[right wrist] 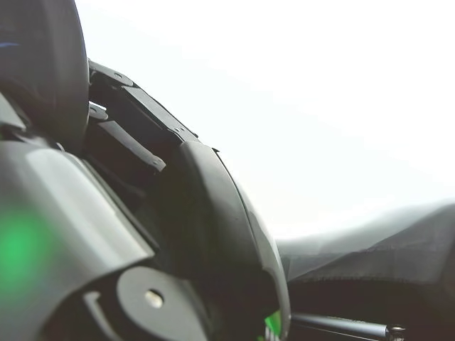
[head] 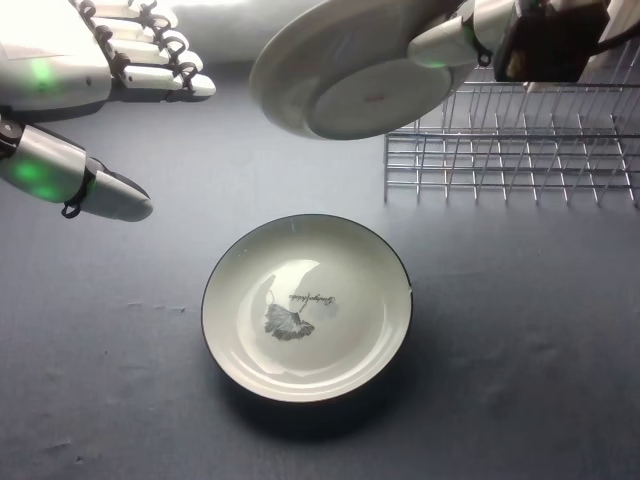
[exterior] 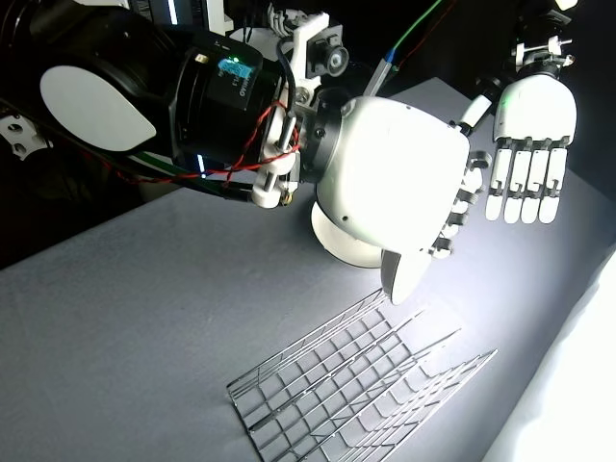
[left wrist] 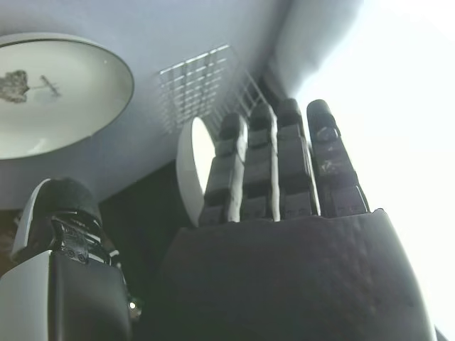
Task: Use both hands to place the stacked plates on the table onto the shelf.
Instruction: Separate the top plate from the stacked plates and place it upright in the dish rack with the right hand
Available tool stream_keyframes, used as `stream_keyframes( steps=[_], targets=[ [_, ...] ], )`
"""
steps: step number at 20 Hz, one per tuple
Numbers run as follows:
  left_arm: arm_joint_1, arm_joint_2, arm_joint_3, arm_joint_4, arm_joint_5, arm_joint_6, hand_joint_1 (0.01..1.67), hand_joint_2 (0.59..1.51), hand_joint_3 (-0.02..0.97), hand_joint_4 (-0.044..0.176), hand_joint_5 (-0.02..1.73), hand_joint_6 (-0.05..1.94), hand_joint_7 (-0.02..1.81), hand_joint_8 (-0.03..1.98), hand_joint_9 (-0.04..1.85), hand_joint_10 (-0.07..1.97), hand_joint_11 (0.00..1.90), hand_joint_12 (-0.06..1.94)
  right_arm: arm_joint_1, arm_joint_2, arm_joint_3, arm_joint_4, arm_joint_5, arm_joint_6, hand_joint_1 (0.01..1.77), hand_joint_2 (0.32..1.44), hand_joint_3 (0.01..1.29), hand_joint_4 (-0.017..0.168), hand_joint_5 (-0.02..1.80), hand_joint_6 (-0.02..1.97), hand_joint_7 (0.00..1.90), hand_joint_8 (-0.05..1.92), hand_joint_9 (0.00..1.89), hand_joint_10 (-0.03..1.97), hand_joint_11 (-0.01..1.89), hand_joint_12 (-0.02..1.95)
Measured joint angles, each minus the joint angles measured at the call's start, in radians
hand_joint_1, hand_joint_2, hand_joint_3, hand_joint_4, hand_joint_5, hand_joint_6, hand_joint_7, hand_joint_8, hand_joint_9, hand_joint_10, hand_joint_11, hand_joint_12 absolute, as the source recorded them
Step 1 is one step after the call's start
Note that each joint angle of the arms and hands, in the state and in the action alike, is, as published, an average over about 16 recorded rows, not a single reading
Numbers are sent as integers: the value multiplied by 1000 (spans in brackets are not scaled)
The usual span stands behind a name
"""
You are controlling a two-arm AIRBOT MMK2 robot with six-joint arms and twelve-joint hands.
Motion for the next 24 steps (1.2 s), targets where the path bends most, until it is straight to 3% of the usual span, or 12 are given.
stream_keyframes(
  steps=[14,24],
  targets=[
    [0,5,-45,121,34,63,23,1083,-5,1,145,20,150,5,115,11,33,150,39,-28,55,20,-10,9,1363,1096,11,-8,776,1167,887,1091,884,1224,816,1344],
    [6,10,-65,183,33,75,21,1076,-10,1,145,20,148,6,114,11,28,153,61,-6,88,10,-19,3,1368,1099,11,-8,770,1166,885,1089,879,1224,808,1338]
  ],
)
